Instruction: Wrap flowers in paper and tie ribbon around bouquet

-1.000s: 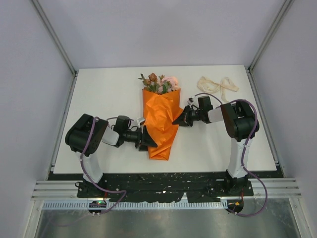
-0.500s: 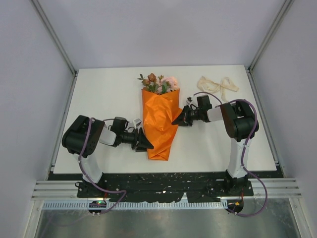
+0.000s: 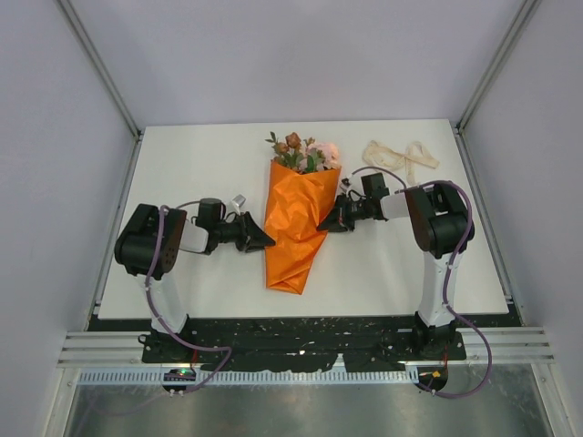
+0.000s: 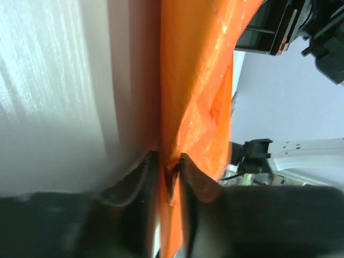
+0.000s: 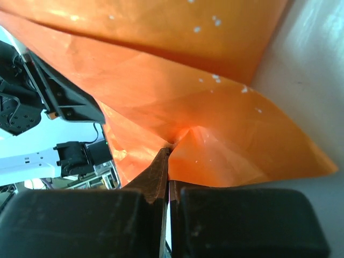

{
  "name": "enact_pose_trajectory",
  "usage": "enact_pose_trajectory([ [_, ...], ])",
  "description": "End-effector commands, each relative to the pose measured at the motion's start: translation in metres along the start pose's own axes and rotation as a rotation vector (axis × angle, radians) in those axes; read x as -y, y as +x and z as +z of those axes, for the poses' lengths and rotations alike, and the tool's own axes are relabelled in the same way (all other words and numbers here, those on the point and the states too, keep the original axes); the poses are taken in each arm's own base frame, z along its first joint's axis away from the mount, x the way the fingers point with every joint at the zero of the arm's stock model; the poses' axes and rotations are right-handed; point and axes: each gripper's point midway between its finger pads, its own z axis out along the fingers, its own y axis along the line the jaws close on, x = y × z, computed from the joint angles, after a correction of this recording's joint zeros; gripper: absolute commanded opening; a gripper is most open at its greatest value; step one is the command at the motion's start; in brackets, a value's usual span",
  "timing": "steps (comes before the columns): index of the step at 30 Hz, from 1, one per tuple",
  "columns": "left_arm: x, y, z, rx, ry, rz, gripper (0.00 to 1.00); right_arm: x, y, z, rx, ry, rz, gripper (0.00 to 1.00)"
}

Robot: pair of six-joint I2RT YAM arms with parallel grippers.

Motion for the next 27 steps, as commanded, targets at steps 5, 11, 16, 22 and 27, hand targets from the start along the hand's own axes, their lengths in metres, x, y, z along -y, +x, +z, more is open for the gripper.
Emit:
enact_pose_trajectory([
  [5,0.021,-0.059,0.007,0.13,0.027,0.094,0.49,0.019,0.02,0.002,-0.115,0.052,-0.001,0.05],
  [11,0.04,-0.104,0.019,0.191,0.076,0.101,0.44,0.025,0.032,-0.001,-0.173,0.061,-0.02,0.05],
  [16,0.042,-0.116,0.021,0.248,0.097,0.087,0.0,0.031,0.032,-0.004,-0.186,0.083,-0.036,0.05],
  [22,0.048,-0.128,0.02,0.27,0.12,0.092,0.49,0.034,0.028,-0.007,-0.204,0.104,-0.059,0.05],
  [27,0.057,-0.156,0.029,0.299,0.141,0.09,0.53,0.037,0.03,-0.009,-0.222,0.105,-0.07,0.05],
])
